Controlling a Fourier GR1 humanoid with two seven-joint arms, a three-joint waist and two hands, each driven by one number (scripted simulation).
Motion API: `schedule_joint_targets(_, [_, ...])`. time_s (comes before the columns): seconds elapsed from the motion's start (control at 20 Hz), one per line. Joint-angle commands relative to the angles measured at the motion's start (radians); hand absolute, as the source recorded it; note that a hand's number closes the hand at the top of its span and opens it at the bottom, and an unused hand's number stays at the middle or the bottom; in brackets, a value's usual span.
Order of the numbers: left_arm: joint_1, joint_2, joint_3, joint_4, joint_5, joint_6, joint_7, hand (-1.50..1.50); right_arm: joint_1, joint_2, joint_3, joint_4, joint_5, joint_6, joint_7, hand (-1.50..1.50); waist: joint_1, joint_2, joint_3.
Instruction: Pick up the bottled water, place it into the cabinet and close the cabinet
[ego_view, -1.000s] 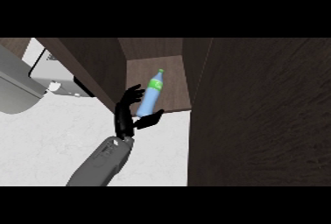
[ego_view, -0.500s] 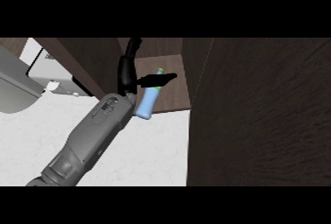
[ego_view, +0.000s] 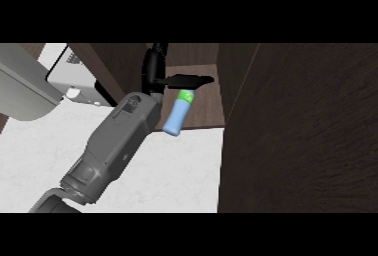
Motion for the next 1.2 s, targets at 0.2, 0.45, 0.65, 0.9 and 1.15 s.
schedule_joint_targets(0.2, [-0.002, -0.028, 0.045, 0.037, 0.012, -0.07, -0.051, -1.5, 0.088, 0.005, -0.015, -0.117, -0.059, -0.001, 0.033, -1.5, 0.035, -0.016, 0.001])
schedule_joint_targets(0.45, [0.14, -0.05, -0.055, -0.132, 0.051, -0.11, -0.029, -1.5, 0.059, 0.007, -0.035, -0.123, -0.104, -0.018, 0.071, -1.5, 0.059, -0.023, 0.001])
schedule_joint_targets(0.65, [0.257, -0.051, -0.125, -0.218, 0.122, -0.202, -0.082, -1.5, 0.033, 0.057, 0.075, -0.162, -0.006, -0.076, 0.125, -1.5, 0.059, -0.019, 0.0])
schedule_joint_targets(0.9, [0.335, -0.051, -0.221, -0.417, 0.161, -0.178, -0.031, -1.5, 0.011, 0.046, 0.075, -0.122, 0.015, -0.076, 0.124, -1.5, 0.059, -0.02, 0.001])
schedule_joint_targets(1.15, [0.508, -0.044, -0.262, -0.606, 0.089, -0.215, -0.022, -1.5, 0.022, 0.03, 0.026, -0.137, -0.018, -0.082, 0.126, -1.5, 0.072, -0.022, 0.001])
